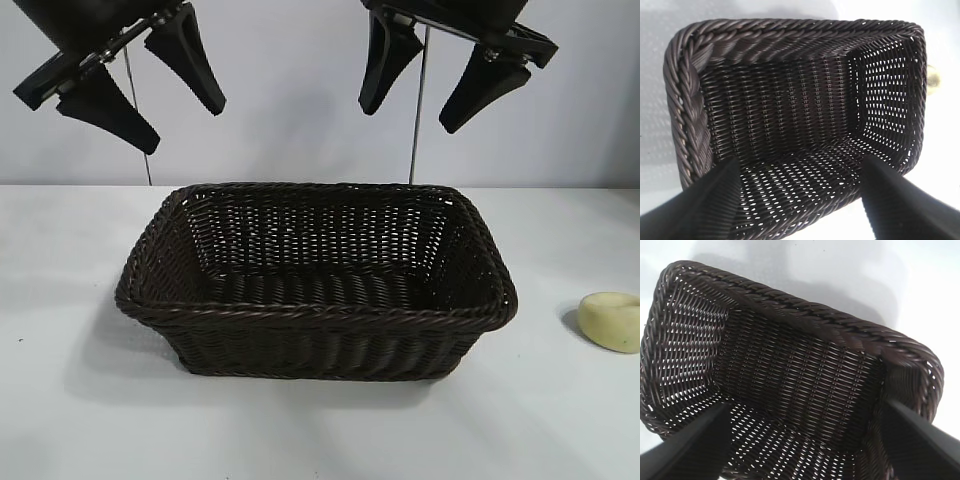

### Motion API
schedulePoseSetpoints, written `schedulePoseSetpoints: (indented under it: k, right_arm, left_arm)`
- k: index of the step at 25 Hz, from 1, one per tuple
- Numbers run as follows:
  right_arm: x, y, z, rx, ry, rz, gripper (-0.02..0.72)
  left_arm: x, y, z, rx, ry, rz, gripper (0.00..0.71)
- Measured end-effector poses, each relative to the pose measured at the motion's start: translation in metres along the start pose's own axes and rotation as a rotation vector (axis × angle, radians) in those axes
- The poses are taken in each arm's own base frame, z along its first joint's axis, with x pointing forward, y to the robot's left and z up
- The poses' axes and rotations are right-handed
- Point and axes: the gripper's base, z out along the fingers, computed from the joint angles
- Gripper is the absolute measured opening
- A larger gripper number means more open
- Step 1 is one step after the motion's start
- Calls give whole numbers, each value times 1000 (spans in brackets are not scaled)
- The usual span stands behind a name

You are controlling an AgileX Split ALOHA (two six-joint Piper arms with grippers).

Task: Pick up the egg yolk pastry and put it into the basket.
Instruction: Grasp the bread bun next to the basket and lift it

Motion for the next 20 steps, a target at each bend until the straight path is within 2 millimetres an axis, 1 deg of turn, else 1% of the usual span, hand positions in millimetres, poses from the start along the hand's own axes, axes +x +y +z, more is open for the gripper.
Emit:
schedulePoseSetpoints:
  k: [2, 5, 9, 15, 20]
  right_arm:
    - [2, -3, 0, 25, 21, -11, 590]
    - [5, -15, -3, 53, 57, 5, 588]
    - [9, -45, -11, 79, 91, 67, 588]
    - [13, -91, -24, 125, 76, 166, 587]
    - [18, -113, -29, 143, 77, 221, 580]
  left_arm:
    - [0, 0, 0, 0, 0, 0, 498]
    - [0, 0, 0, 0, 0, 0, 498]
    - [0, 0, 0, 0, 0, 0, 498]
    - [0, 0, 0, 0, 0, 0, 498]
    - [0, 0, 0, 0, 0, 0, 498]
